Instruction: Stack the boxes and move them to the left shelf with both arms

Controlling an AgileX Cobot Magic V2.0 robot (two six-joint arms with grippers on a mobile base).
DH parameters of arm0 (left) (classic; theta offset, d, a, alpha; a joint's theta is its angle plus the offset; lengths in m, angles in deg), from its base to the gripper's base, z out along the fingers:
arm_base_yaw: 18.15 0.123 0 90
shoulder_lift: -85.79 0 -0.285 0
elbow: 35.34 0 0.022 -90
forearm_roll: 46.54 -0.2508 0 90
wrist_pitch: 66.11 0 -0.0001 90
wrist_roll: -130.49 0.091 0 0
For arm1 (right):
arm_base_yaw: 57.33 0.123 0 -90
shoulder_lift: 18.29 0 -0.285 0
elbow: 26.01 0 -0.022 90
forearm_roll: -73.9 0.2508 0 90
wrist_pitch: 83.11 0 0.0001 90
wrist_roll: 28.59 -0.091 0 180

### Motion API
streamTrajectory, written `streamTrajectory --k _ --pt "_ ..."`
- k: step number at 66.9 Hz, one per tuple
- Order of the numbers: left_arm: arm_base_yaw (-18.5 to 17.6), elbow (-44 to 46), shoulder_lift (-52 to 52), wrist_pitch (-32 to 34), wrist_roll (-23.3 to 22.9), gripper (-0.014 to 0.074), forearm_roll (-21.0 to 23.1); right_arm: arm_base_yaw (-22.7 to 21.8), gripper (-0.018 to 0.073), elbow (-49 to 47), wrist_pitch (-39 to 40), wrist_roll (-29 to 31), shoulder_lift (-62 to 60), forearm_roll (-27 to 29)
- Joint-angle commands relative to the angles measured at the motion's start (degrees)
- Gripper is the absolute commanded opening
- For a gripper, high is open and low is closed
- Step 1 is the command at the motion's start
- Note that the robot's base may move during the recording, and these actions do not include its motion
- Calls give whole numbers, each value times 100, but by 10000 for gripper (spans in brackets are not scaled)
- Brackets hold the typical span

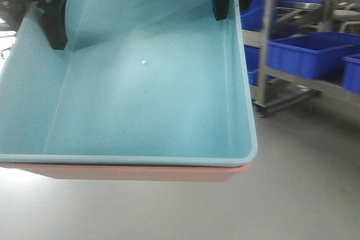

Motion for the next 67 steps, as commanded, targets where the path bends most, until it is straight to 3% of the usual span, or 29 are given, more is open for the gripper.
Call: streamTrajectory --k 1,67 --pt "-234 353 277 1371 -85 -10 554 240 55 -247 1086 111 -280 530" --pt "-234 353 277 1371 -85 -10 544 240 55 -247 1082 111 -280 530"
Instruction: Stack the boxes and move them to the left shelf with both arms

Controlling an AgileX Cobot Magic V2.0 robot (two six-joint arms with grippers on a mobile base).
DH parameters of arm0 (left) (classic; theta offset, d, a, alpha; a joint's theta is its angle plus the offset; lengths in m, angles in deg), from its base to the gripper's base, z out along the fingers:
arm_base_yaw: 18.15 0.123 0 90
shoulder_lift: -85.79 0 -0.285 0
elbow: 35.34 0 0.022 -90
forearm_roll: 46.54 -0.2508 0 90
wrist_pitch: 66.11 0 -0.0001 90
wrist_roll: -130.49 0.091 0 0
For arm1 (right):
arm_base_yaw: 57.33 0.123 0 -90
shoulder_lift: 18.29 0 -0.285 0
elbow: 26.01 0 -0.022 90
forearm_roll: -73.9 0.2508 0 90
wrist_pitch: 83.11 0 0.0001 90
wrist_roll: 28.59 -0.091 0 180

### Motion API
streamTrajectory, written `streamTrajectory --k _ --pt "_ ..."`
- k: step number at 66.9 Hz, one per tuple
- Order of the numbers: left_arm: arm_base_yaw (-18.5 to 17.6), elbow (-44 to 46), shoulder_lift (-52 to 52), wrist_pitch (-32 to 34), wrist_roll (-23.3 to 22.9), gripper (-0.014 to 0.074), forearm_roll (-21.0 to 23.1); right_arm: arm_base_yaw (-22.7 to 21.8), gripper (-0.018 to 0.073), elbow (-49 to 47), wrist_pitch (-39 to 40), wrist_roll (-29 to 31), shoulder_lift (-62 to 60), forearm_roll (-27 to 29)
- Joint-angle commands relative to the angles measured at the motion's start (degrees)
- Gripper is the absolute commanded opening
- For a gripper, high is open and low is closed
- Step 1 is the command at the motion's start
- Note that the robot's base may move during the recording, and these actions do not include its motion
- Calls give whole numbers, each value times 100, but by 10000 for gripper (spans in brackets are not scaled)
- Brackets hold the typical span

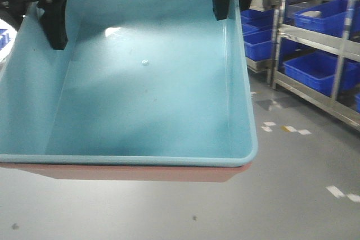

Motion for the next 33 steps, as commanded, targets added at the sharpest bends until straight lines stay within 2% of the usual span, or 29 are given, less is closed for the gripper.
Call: streamTrajectory --k 1,33 --pt "-234 353 277 1371 -85 -10 544 240 55 -247 1095 111 -280 530" --pt "-234 353 277 1371 -85 -10 544 240 55 -247 1095 111 -280 530"
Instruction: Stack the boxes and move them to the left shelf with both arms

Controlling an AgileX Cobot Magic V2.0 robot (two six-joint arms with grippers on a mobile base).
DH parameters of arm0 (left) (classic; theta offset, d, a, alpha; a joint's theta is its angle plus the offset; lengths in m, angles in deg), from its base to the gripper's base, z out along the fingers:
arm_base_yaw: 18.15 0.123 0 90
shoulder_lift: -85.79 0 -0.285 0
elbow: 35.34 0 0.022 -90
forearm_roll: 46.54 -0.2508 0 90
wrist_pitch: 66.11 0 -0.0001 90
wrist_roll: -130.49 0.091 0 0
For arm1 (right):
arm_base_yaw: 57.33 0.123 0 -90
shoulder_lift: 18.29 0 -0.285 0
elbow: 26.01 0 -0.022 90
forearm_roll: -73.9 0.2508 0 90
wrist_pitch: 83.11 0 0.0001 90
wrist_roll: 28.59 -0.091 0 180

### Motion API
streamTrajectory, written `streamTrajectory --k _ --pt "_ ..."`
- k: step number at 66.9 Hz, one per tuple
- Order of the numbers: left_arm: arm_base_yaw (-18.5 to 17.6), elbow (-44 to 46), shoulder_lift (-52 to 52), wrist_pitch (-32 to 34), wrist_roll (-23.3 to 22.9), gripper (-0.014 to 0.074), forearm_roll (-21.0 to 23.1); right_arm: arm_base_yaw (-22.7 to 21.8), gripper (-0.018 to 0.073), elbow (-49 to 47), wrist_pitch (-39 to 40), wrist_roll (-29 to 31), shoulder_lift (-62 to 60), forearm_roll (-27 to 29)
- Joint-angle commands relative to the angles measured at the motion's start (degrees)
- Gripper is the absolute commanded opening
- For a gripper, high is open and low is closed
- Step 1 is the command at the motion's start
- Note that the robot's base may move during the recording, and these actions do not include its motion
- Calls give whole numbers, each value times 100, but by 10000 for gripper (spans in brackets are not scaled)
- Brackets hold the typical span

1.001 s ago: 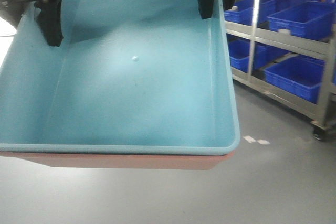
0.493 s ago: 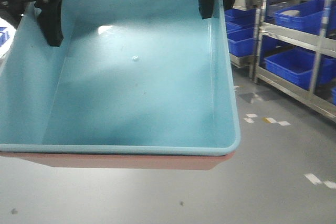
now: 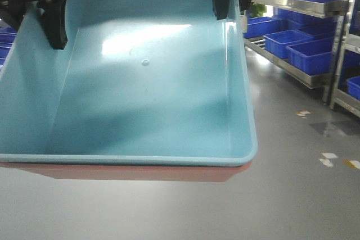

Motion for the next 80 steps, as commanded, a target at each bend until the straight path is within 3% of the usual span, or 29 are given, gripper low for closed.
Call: streamTrajectory --k 1,80 --pt "-234 353 277 1371 -85 -10 544 240 55 -247 1095 111 -280 530" --pt "-234 353 277 1371 -85 -10 544 240 55 -247 1095 111 -280 530"
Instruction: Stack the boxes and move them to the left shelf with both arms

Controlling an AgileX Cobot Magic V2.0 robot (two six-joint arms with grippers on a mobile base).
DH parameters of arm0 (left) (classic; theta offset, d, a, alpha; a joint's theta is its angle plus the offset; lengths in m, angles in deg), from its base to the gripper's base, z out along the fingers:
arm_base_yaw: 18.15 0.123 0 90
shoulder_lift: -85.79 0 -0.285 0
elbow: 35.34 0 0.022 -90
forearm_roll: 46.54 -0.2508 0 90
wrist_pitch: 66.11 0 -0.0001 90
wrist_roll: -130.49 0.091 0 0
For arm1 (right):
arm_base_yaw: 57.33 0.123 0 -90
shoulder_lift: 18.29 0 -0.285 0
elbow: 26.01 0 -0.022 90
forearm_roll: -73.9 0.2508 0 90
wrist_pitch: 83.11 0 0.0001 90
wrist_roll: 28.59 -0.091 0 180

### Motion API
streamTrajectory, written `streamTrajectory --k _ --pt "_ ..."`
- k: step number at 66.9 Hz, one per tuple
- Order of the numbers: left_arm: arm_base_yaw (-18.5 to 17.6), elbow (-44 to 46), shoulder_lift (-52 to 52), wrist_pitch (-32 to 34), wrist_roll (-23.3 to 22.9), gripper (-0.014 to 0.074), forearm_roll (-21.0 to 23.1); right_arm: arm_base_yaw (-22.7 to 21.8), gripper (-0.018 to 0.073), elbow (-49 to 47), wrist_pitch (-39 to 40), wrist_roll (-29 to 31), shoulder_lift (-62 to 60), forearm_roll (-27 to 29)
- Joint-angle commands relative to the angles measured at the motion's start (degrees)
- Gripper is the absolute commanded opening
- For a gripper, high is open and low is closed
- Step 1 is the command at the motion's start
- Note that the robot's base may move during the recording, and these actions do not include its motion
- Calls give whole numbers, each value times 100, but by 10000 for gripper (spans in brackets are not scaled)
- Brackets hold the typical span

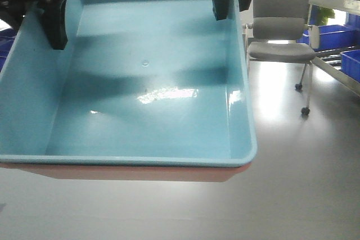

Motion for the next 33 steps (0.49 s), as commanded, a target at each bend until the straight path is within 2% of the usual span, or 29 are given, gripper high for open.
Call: streamTrajectory --k 1,33 --pt "-234 353 277 1371 -85 -10 544 240 55 -247 1101 111 -280 530" --pt "-234 353 277 1371 -85 -10 544 240 55 -247 1101 111 -280 530"
